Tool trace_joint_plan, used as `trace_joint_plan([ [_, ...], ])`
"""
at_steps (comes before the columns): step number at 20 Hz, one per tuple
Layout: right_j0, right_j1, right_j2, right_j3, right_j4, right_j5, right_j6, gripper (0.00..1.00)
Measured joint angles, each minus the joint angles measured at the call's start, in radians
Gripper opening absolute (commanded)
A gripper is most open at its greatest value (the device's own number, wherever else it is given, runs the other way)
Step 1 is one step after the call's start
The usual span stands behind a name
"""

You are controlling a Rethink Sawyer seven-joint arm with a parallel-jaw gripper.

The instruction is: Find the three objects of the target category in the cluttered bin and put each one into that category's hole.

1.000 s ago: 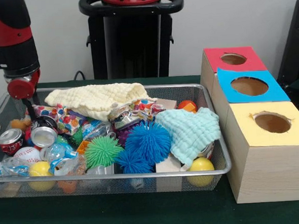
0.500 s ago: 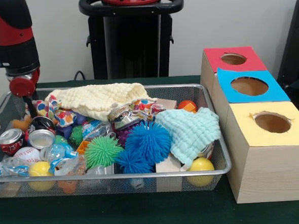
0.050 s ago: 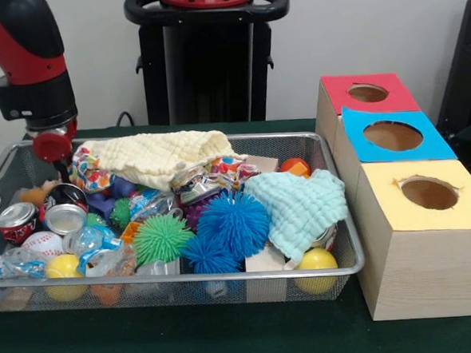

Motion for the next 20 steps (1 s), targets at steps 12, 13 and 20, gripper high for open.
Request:
trace_joint_plan([
  [12, -0.031, -0.061, 0.004, 0.001, 0.034, 0.013, 0.0, 1.0],
  [13, -0.034, -0.068, 0.006, 0.001, 0.037, 0.016, 0.0, 1.0],
  [20, -0.057, -0.135, 0.022, 0.001, 0.057, 0.041, 0.0, 1.0],
])
